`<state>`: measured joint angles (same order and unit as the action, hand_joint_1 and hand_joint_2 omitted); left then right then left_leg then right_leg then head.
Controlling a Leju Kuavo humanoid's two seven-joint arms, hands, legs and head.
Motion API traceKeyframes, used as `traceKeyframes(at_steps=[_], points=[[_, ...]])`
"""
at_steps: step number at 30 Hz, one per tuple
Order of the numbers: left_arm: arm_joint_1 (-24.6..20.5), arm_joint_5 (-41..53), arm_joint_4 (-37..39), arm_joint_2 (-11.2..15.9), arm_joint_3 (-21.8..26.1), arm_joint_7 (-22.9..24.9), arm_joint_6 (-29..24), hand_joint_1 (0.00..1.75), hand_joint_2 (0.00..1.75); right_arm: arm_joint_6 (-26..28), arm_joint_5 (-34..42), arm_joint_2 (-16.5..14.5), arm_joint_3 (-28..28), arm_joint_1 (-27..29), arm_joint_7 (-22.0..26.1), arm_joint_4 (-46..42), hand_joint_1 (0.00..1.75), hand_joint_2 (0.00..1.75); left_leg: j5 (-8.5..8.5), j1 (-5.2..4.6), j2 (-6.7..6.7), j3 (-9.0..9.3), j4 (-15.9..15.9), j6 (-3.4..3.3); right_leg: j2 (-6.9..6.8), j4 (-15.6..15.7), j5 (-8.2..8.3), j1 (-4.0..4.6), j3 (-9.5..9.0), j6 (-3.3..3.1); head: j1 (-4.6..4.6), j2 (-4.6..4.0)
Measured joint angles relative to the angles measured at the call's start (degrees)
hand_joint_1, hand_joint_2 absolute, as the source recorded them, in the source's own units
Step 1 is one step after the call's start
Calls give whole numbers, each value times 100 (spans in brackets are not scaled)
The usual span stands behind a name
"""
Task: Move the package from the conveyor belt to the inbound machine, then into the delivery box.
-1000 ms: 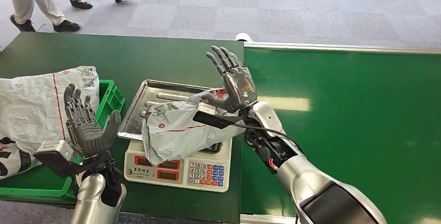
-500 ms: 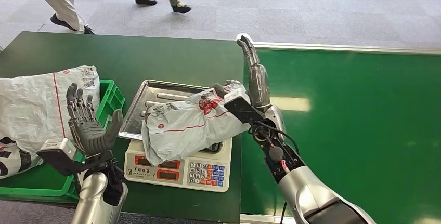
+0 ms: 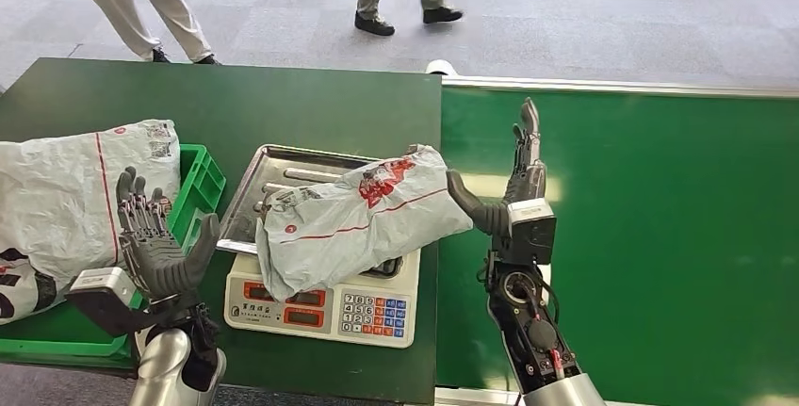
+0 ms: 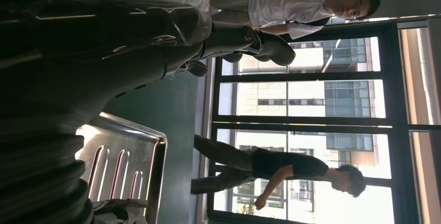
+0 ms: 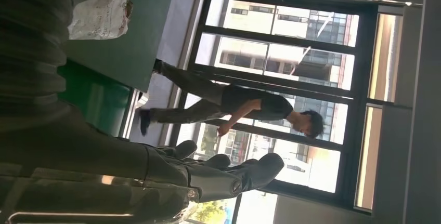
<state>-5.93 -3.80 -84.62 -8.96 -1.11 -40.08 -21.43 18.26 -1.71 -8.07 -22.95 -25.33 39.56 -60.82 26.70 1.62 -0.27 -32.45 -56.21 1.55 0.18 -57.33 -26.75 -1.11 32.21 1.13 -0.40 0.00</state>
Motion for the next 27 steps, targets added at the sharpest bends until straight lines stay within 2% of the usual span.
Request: traceKeyframes(at_steps=[11, 19, 27], points=[[8, 3, -11, 0, -1, -1, 5, 0, 175, -77, 114, 57, 55, 164, -21, -286, 0, 175, -1, 0, -2, 1, 0, 0, 0, 0, 0, 0, 0, -1, 0, 0], [32, 46, 8, 5, -72, -1, 159, 0, 175, -135, 89, 60, 254, 971, -226, -883, 0, 175, 1, 0, -2, -2, 1, 1, 0, 0, 0, 0, 2, -1, -1, 0], [61, 246, 90, 37, -359, 0, 367, 0, 175, -399, -210, -31, 537, 1442, -502, -1187, 0, 175, 1, 0, -2, -1, 0, 1, 0, 0, 0, 0, 1, -1, 0, 0]])
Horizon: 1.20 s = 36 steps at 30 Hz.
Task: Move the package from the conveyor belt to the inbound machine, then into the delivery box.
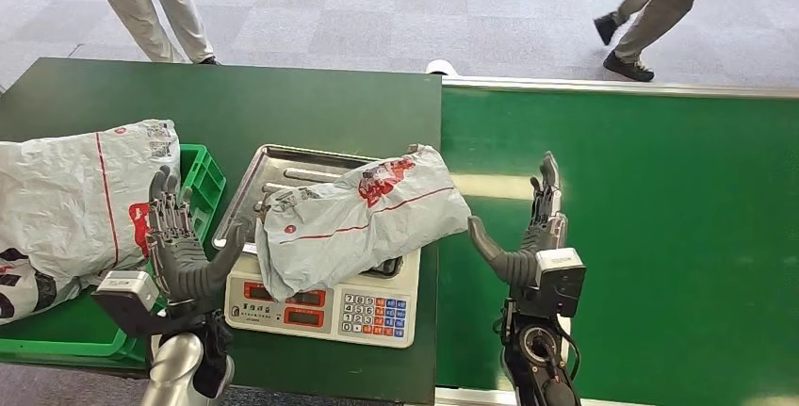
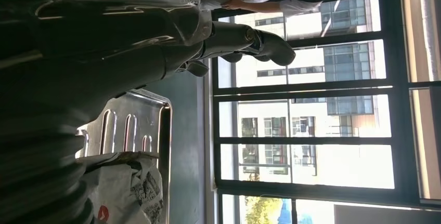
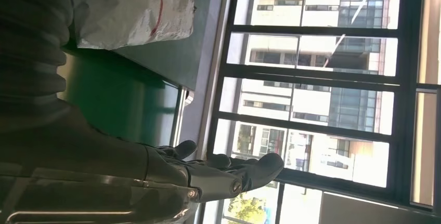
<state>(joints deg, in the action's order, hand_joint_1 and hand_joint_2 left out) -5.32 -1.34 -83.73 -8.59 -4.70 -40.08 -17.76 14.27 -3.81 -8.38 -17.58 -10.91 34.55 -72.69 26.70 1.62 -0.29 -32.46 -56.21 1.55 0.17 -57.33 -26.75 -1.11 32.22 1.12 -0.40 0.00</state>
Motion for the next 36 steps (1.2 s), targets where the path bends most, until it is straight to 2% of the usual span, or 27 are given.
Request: traceKeyframes(at_steps=[22, 31, 34, 36], points=[[-11, 122, 19, 67, -208, 27, 47, 0, 175, -26, -22, -70, 215, 161, -36, -3, 0, 175, 0, 0, 1, 0, 0, 0, 0, 0, 0, 0, 1, 0, -1, 0], [-244, 1064, 37, 177, -431, 419, -4, 0, 175, -337, -9, -136, 352, 344, -177, -5, 0, 175, 0, 0, 1, 0, 0, 0, 0, 0, 0, 0, 1, 0, 1, 0], [-353, 1750, 88, 271, -537, 668, -164, 0, 175, -403, 70, -158, 441, 361, -287, -5, 0, 175, 0, 0, 1, 0, 0, 0, 0, 0, 0, 0, 2, 0, -1, 0], [-544, 2614, 137, 418, -627, 1061, -308, 0, 175, -491, 71, -163, 497, 365, -373, -4, 0, 175, -2, 1, -1, 0, 0, 0, -1, 0, 0, 1, 2, 0, 0, 0]])
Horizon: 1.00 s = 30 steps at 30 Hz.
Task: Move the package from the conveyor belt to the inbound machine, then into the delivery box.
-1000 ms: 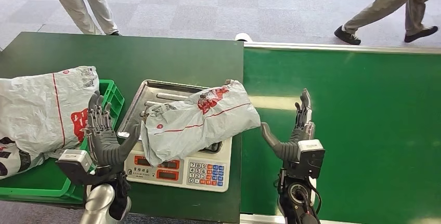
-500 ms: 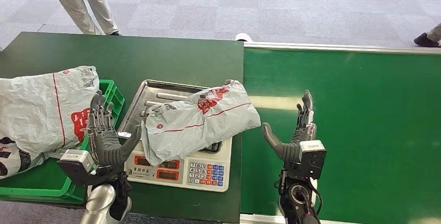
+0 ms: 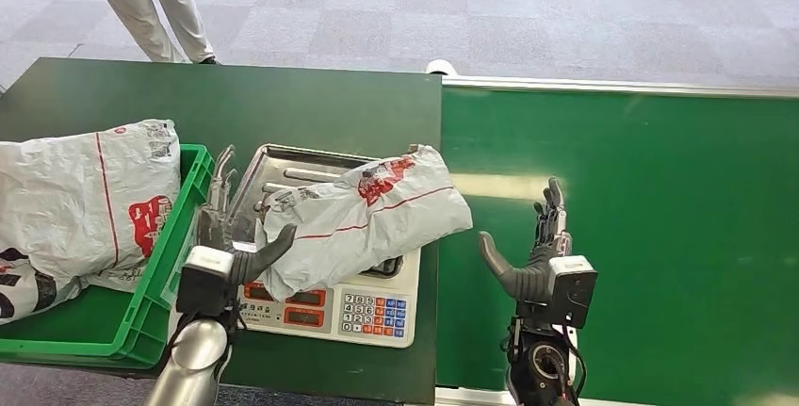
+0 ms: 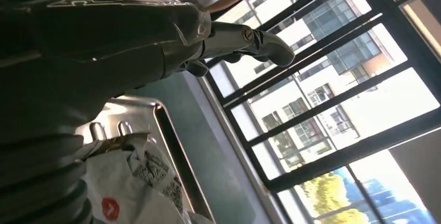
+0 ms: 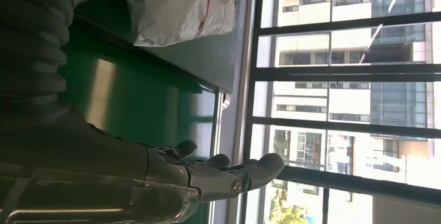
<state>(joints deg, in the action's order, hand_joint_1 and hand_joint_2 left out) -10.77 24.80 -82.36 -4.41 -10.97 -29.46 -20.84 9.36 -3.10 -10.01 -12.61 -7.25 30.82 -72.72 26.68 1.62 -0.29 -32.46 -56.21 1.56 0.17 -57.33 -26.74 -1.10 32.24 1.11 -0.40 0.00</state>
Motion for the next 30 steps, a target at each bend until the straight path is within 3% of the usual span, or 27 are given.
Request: traceKeyframes(at_steps=[4, 12, 19, 26, 30], points=[[-541, 1438, 59, 352, -82, 541, 230, 0, 175, -187, -94, -12, 91, 17, -81, 1, 0, 175, -4, 1, 4, 2, 1, 4, 2, -2, 2, 1, -2, -3, -2, 0], [-864, 2371, 61, 597, -348, 1190, 630, 0, 175, -267, -206, -30, 214, 41, -151, 2, 0, 175, -4, 0, 4, 0, 0, 5, 2, -2, 2, 0, 2, -3, 0, 0], [-1095, 3386, 228, 779, -742, 2081, 1178, 0, 175, -341, -323, -32, 395, 177, -214, -41, 0, 175, -4, 0, 4, 0, 1, 5, 2, -2, 2, 0, 2, -3, -1, 0], [-1188, 3881, 411, 845, -936, 2420, 1490, 0, 175, -411, -420, -59, 520, 277, -269, -135, 0, 175, -4, 0, 4, -1, 0, 5, 2, -2, 2, 0, 2, -3, -1, 0], [-1183, 3912, 462, 861, -982, 2383, 1848, 0, 175, -450, -469, -74, 565, 301, -293, -172, 0, 175, -3, 0, 4, -2, 1, 5, 2, -2, 2, 0, 3, -3, -1, 0]])
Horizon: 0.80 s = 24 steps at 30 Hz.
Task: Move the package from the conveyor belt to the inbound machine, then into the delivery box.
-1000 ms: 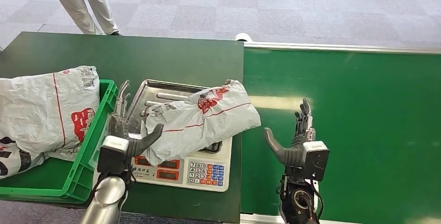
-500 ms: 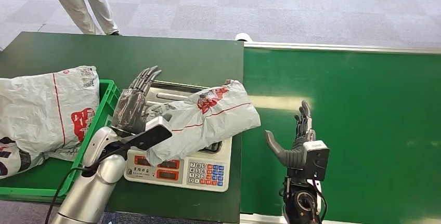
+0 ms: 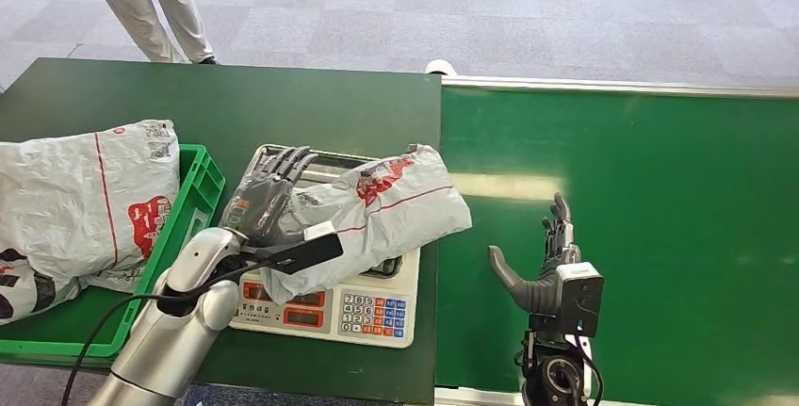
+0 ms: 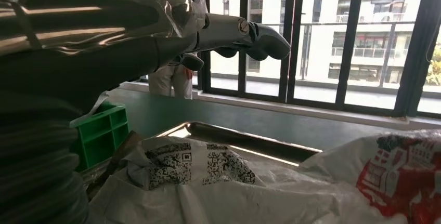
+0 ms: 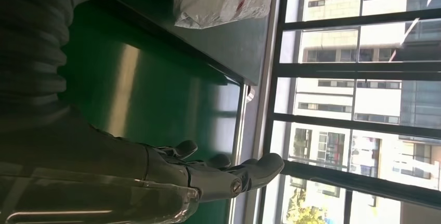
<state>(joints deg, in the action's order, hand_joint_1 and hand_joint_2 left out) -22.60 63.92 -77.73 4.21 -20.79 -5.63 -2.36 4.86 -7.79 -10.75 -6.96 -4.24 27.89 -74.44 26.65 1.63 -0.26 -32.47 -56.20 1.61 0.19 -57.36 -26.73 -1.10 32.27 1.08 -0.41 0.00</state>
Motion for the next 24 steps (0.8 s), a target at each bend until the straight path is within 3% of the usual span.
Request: traceKeyframes(at_steps=[5, 18, 24], points=[[43, -344, -1, 40, -69, -279, 465, 0, 175, -52, -32, -19, 46, 3, -13, -3, 0, 175, 0, 0, -1, 0, 0, 0, 0, 0, 0, 0, -1, 0, 0, 0], [38, -511, -8, 174, -248, -523, 786, 0, 175, -83, -31, -20, 112, 25, -15, -3, 0, 175, 0, 0, -3, 1, 0, 0, 0, 0, 0, 0, -2, 0, -1, 0], [-48, -445, 21, 186, -334, -362, 986, 0, 175, -84, -30, -20, 139, 87, -16, -68, 0, 175, 0, 0, -3, 2, 0, 0, -1, 0, 0, 0, -4, 0, 0, 0]])
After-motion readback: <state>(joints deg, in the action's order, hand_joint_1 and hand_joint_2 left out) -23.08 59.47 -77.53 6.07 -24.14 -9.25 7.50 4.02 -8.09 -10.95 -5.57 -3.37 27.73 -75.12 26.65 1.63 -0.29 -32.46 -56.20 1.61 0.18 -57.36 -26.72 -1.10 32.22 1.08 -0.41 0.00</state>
